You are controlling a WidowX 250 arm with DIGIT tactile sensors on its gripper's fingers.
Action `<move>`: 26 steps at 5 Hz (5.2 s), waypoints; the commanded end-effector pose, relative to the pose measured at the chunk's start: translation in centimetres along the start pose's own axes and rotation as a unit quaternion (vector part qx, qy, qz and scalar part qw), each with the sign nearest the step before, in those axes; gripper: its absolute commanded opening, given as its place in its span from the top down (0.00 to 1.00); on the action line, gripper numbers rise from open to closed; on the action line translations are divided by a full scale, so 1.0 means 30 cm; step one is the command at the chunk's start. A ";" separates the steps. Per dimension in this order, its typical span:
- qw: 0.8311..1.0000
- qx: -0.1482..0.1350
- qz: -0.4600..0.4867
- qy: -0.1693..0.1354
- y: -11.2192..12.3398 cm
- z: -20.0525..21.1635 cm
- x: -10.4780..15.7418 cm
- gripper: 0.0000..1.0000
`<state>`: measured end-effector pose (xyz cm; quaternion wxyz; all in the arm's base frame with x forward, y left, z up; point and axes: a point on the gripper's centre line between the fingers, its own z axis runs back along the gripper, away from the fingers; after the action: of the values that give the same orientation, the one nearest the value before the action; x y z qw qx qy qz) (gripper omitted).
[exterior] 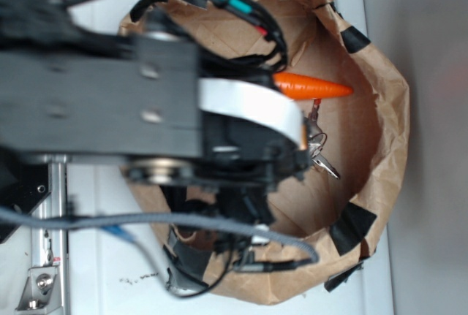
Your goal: Grab the silver keys.
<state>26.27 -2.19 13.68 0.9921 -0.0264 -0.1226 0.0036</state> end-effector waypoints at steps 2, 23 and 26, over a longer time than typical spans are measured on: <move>0.996 0.077 0.048 0.003 0.045 -0.135 0.079 0.00; 0.995 -0.040 0.042 0.077 0.026 0.102 0.017 1.00; 0.996 0.012 0.020 0.087 -0.006 0.067 0.001 1.00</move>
<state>25.13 -3.15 13.56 0.9996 -0.0139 0.0010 0.0264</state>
